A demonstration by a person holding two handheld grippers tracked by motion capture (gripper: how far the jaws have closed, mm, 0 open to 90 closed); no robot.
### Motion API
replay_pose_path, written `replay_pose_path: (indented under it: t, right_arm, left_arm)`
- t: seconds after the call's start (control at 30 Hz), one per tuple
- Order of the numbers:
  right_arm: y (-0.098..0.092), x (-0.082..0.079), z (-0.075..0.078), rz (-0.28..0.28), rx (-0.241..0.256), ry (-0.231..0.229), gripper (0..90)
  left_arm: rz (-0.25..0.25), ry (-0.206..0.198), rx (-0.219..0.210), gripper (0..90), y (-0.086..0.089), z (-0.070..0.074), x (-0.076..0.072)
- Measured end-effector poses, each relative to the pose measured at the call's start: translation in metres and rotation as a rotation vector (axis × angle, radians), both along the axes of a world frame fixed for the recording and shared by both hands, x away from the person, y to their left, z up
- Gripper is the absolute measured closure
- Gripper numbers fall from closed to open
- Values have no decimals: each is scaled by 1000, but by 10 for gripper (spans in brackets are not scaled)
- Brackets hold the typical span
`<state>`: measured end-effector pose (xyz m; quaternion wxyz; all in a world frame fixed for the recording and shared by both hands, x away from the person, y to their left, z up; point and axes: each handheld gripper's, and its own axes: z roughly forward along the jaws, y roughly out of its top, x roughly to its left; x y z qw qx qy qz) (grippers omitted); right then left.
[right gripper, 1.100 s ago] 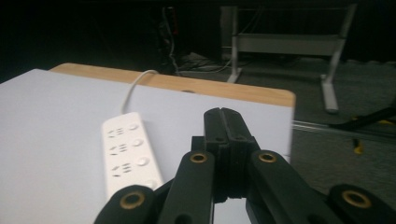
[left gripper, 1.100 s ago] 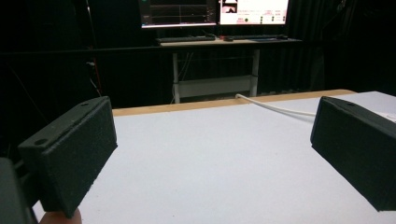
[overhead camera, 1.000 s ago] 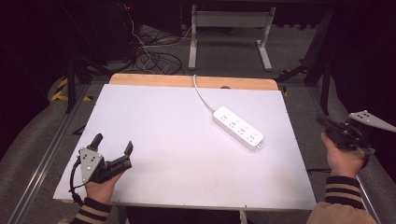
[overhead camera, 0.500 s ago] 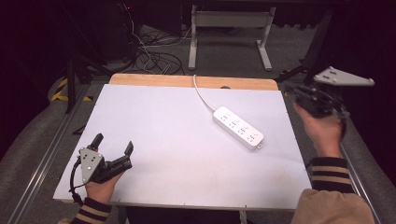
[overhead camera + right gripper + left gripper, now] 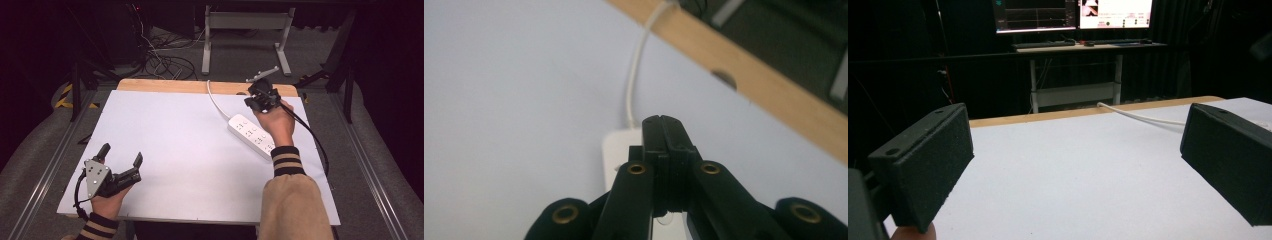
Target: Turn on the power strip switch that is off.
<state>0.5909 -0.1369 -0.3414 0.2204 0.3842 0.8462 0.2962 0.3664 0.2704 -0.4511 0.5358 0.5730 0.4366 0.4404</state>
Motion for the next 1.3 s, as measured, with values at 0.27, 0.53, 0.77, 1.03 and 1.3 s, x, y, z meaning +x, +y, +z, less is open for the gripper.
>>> replay_pose_path:
  t: [0.27,0.53,0.77,1.03,1.3]
  right_arm:
    - [1,25,-71,-63,-41,106,900]
    - [5,28,-98,-101,-44,59,900]
    - [6,26,-102,-93,8,66,900]
    - [5,23,-104,-101,4,-4,900]
    - [-3,21,-104,-111,1,14,900]
  left_arm:
    - [0,1,4,12,0,0,0]
    - [-5,7,9,12,-3,-1,1]
    - [-5,10,8,12,-3,-1,1]
    - [-5,18,0,13,-2,-2,1]
    - [-2,17,8,14,-3,-1,1]
